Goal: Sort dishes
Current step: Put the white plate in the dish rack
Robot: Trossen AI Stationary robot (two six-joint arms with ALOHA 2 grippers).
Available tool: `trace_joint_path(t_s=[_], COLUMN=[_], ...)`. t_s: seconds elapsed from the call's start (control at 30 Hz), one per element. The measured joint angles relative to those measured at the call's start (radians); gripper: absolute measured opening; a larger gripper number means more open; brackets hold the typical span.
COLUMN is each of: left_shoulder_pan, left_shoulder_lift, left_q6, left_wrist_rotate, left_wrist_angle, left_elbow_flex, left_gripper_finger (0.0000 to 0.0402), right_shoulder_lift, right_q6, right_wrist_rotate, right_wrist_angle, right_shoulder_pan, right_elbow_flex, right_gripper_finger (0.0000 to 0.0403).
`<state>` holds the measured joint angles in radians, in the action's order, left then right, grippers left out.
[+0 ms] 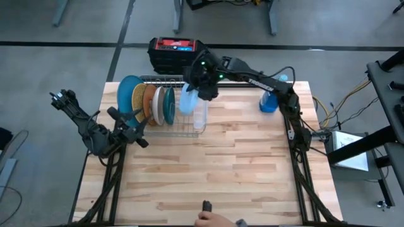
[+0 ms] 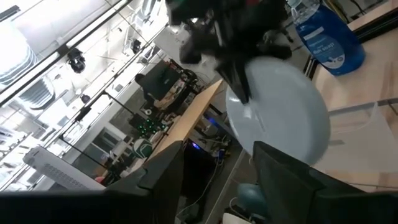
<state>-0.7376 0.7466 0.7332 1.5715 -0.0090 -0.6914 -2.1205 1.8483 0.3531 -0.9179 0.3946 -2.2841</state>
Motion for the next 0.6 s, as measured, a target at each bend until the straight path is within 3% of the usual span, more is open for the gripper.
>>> trace_joint_path(t_s=[0.6], left_shoulder_pan=[0.000], left_shoulder_lift=[0.004], left_q6=[0.001], left_wrist_rotate=[0.000], left_wrist_angle=[-0.009], left_elbow_flex=[0.000], left_gripper_finger=[0.0182], right_shoulder_lift=[-0.137], right_q6=[0.014], right_wrist_rotate=[-0.012], right_wrist_angle=[0.157], right_shoulder_pan=[-0.006], right_elbow_flex=[0.002], right_gripper_finger=[0.0032])
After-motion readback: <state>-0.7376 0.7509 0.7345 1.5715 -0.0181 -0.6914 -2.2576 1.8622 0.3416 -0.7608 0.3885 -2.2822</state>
